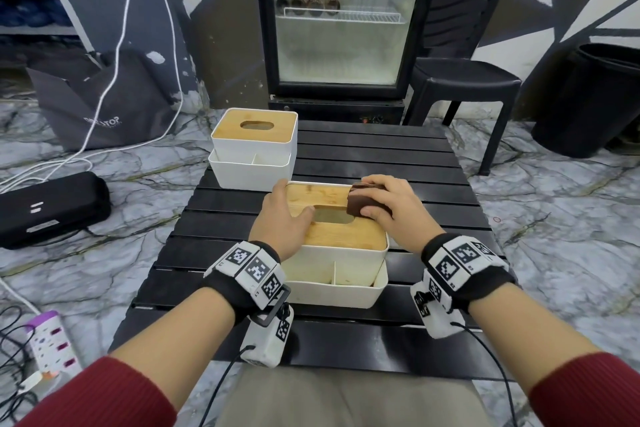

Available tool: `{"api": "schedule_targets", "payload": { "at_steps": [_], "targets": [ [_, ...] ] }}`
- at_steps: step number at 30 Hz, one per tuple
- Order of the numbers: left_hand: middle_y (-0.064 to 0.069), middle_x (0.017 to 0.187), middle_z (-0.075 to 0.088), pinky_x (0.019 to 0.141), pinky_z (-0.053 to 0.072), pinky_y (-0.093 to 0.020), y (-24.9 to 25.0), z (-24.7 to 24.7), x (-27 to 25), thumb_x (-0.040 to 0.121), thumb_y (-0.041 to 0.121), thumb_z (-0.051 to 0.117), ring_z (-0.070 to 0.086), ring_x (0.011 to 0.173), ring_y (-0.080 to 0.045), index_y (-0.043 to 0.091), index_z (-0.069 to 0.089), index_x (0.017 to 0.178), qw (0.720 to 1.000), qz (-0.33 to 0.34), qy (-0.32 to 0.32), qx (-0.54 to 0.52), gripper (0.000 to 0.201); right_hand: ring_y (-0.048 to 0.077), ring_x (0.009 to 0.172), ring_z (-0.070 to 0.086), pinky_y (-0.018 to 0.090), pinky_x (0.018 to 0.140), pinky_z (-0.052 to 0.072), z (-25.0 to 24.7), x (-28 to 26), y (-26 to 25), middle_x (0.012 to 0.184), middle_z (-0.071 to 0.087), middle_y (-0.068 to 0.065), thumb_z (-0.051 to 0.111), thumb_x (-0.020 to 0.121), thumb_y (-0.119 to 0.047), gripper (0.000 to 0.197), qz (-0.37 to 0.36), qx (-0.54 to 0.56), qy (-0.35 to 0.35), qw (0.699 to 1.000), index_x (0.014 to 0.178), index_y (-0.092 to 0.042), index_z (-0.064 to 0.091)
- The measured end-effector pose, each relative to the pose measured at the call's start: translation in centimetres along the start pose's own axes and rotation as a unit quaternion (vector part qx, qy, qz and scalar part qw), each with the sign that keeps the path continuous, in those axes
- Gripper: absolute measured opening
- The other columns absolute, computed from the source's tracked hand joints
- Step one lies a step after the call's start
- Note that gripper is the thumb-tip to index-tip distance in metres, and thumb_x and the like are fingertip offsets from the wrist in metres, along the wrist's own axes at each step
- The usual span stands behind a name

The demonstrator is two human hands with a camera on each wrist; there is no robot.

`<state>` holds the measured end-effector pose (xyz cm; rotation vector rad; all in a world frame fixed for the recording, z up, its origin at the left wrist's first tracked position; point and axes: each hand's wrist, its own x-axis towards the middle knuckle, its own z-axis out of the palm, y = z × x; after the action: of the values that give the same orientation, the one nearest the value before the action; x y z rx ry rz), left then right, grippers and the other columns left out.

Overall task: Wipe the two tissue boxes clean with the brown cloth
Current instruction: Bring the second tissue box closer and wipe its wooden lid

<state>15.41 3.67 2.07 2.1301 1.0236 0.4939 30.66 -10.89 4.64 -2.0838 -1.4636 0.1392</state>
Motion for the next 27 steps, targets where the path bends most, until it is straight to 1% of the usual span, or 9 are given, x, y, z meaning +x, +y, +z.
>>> {"api": "schedule_targets", "payload": {
  "at_steps": [3,7,10,13,15,20,22,25,27],
  "targets": [
    [-0.007,0.141,0.039,0.090,0.040,-0.033,0.0,0.0,0.1,0.091,0.036,0.053,0.049,0.117,-0.025,0.021,0.021,0.144,1.000,0.001,-0.003,0.002,0.064,0.017,0.126,0.032,0.046,0.106,0.028,-0.2,0.8,0.2,0.137,0.043,-0.006,0.051,0.091,-0.020,0.033,0.006,-0.004,-0.021,1.000,0.123,-0.028,0.054],
    [-0.006,0.142,0.038,0.088,0.038,-0.031,0.0,0.0,-0.1,0.090,0.037,0.054,0.049,0.118,-0.024,0.022,0.021,0.145,1.000,-0.003,-0.003,0.002,0.065,0.017,0.121,0.040,0.028,0.102,0.030,-0.4,1.1,0.2,0.132,0.047,-0.005,0.050,0.092,-0.018,0.033,0.007,0.016,-0.042,0.999,0.123,-0.028,0.055],
    [-0.006,0.144,0.037,0.089,0.036,-0.028,0.2,-0.2,0.0,0.089,0.037,0.054,0.047,0.120,-0.023,0.021,0.020,0.145,1.000,-0.006,-0.015,0.002,0.068,0.015,0.118,0.042,0.024,0.099,0.029,-0.6,1.1,0.1,0.128,0.050,-0.004,0.051,0.091,-0.019,0.032,0.011,0.016,-0.042,0.999,0.121,-0.028,0.056],
    [-0.008,0.146,0.036,0.097,0.035,-0.029,0.7,-0.8,0.4,0.090,0.037,0.054,0.044,0.126,-0.023,0.019,0.019,0.146,0.999,-0.001,-0.048,0.006,0.069,0.016,0.118,0.043,0.025,0.102,0.030,-0.6,0.8,0.0,0.127,0.051,-0.003,0.052,0.091,-0.020,0.031,0.022,0.010,-0.030,0.999,0.122,-0.026,0.057],
    [-0.009,0.147,0.034,0.102,0.033,-0.034,1.3,-1.1,0.1,0.090,0.039,0.055,0.041,0.129,-0.026,0.017,0.019,0.147,0.998,-0.007,-0.057,0.008,0.070,0.018,0.118,0.042,0.032,0.105,0.032,-0.4,0.3,0.1,0.127,0.051,-0.002,0.052,0.091,-0.022,0.033,0.046,0.003,-0.010,0.999,0.124,-0.026,0.055],
    [-0.009,0.137,0.034,0.105,0.033,-0.042,2.8,-0.1,-2.3,0.083,0.040,0.059,0.035,0.127,-0.031,0.017,0.027,0.139,0.999,0.003,-0.034,0.030,0.069,0.024,0.114,0.041,0.038,0.100,0.036,0.3,-0.9,0.1,0.122,0.051,0.004,0.050,0.092,-0.029,0.036,0.131,-0.036,0.071,0.988,0.127,-0.023,0.052],
    [-0.010,0.144,0.025,0.109,0.031,-0.045,3.4,0.7,-3.1,0.082,0.043,0.060,0.030,0.132,-0.034,0.017,0.021,0.143,0.999,0.004,-0.039,0.033,0.077,0.024,0.111,0.041,0.037,0.097,0.038,0.4,-1.3,-0.3,0.118,0.051,0.005,0.049,0.091,-0.032,0.038,0.147,-0.049,0.082,0.984,0.128,-0.023,0.051],
    [-0.011,0.155,-0.001,0.115,0.022,-0.046,3.9,1.3,-3.2,0.084,0.045,0.061,0.015,0.141,-0.034,0.018,0.002,0.150,0.997,-0.009,-0.071,0.010,0.092,0.022,0.107,0.044,0.032,0.091,0.040,-0.1,-2.4,-1.0,0.111,0.051,0.003,0.049,0.091,-0.036,0.038,0.141,-0.058,0.063,0.986,0.127,-0.025,0.051],
    [-0.011,0.157,-0.005,0.117,0.017,-0.043,4.0,1.0,-2.5,0.085,0.044,0.060,0.011,0.144,-0.031,0.016,0.000,0.150,0.997,0.002,-0.082,0.002,0.093,0.019,0.101,0.047,0.029,0.085,0.042,-0.6,-3.3,-1.6,0.105,0.051,0.000,0.050,0.090,-0.038,0.037,0.125,-0.068,0.034,0.989,0.126,-0.029,0.052]
  ]
}}
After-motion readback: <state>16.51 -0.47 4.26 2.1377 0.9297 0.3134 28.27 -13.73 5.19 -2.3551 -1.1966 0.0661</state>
